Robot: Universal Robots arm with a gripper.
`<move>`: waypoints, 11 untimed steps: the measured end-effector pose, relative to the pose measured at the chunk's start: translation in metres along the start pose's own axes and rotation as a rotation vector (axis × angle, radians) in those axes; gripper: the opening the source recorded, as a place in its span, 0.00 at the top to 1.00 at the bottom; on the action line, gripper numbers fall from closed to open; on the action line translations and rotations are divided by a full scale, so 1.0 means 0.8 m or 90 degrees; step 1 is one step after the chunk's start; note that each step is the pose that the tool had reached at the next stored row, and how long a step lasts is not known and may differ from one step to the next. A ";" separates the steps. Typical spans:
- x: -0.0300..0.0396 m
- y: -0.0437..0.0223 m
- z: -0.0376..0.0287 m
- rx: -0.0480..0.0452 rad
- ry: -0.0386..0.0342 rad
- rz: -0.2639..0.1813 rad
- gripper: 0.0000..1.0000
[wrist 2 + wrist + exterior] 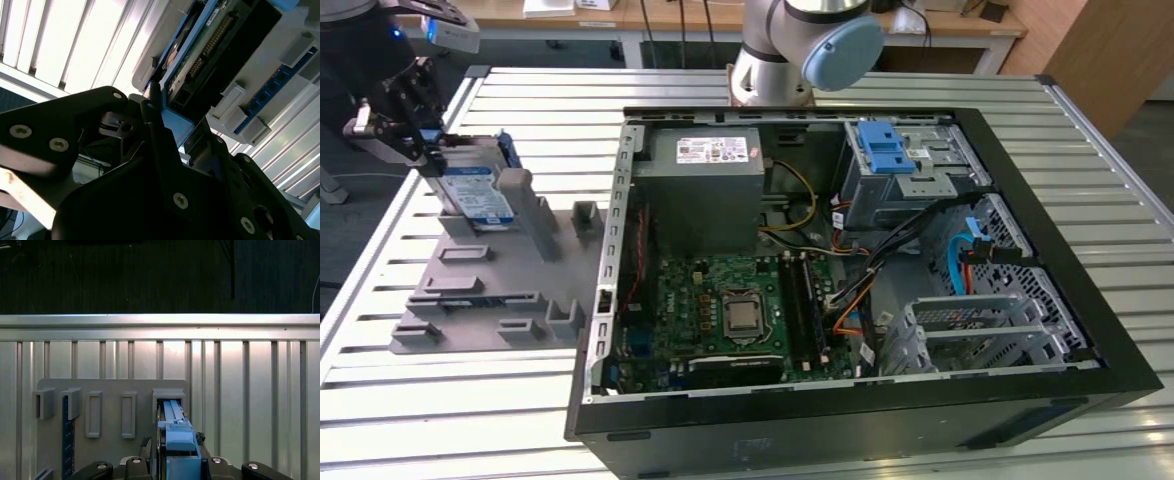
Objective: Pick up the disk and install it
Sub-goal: 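Pick up the disk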
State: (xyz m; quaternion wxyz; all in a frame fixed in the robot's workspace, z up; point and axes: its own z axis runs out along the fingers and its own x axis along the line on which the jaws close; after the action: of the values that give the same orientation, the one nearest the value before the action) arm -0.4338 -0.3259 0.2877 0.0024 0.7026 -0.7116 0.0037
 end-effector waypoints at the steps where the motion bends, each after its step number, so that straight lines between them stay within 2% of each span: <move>1: 0.0000 0.0000 0.0000 0.0000 0.0000 0.000 0.56; 6: 0.0000 0.0000 0.0000 0.0000 0.0000 0.000 0.56; 8: 0.0000 0.0000 0.0000 0.0000 0.0000 0.000 0.57; 9: 0.0000 0.0000 0.0000 0.0000 0.0000 0.000 0.64; 11: 0.0000 0.0000 0.0000 0.0000 0.0000 0.000 0.64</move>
State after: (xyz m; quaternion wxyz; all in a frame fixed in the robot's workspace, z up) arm -0.4338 -0.3259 0.2877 0.0024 0.7028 -0.7114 0.0037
